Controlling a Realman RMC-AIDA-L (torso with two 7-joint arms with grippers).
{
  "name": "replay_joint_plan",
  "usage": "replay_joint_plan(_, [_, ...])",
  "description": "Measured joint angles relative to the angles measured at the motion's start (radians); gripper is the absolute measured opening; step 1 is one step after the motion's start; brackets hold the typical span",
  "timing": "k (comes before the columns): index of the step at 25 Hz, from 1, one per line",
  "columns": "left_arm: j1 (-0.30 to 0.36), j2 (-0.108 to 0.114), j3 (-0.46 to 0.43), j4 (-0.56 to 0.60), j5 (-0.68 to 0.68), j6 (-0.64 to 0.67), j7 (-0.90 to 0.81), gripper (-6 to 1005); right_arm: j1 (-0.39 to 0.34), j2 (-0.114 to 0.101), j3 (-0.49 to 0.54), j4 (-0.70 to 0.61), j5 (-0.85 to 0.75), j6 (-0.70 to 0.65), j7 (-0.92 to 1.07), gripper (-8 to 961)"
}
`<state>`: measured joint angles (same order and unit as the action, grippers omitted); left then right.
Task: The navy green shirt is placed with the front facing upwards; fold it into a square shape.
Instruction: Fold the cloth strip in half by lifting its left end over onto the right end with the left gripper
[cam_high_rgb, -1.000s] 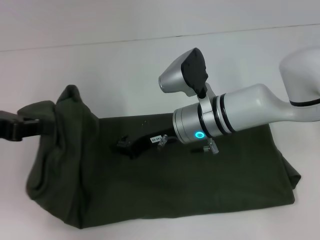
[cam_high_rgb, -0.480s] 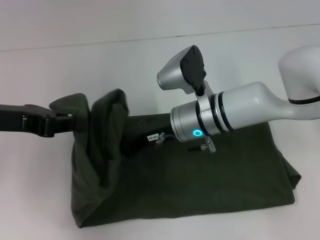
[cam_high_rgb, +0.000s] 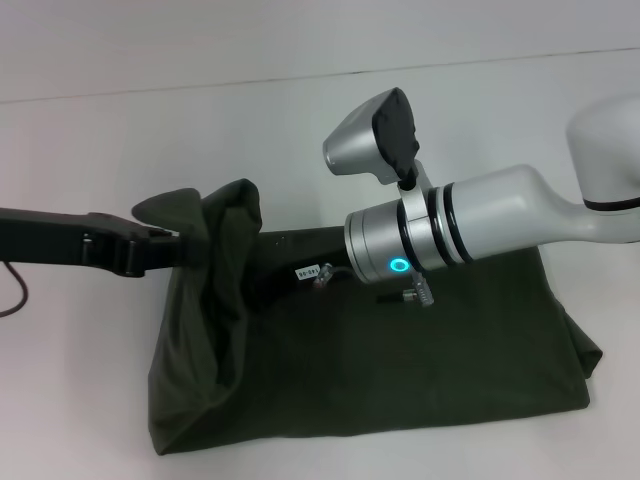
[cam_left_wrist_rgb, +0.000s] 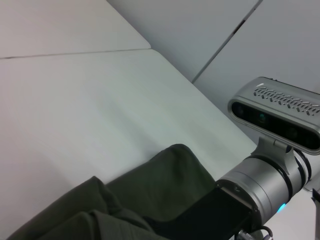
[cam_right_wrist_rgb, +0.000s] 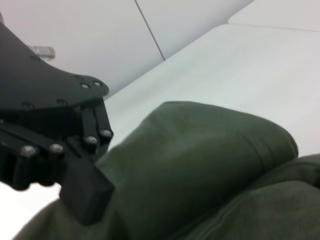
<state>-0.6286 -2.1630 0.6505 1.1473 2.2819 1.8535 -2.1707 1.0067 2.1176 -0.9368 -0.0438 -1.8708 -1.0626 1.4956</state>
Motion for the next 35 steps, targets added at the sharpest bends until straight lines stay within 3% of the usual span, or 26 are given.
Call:
replay_joint_plan(13, [-0.004, -0.001, 0.126, -0.063, -0.054, -0.071, -0.026, 12, -0.033, -0.005, 0.006, -0.010, 0.016, -0.035, -0.030, 10])
replay_joint_plan(35, [-0.034, -0.006, 0.285, -0.085, -0.147, -0.145, -0.103, 12, -0.195, -0.019, -0.001, -0.189, 0.053, -0.174, -0.014, 11])
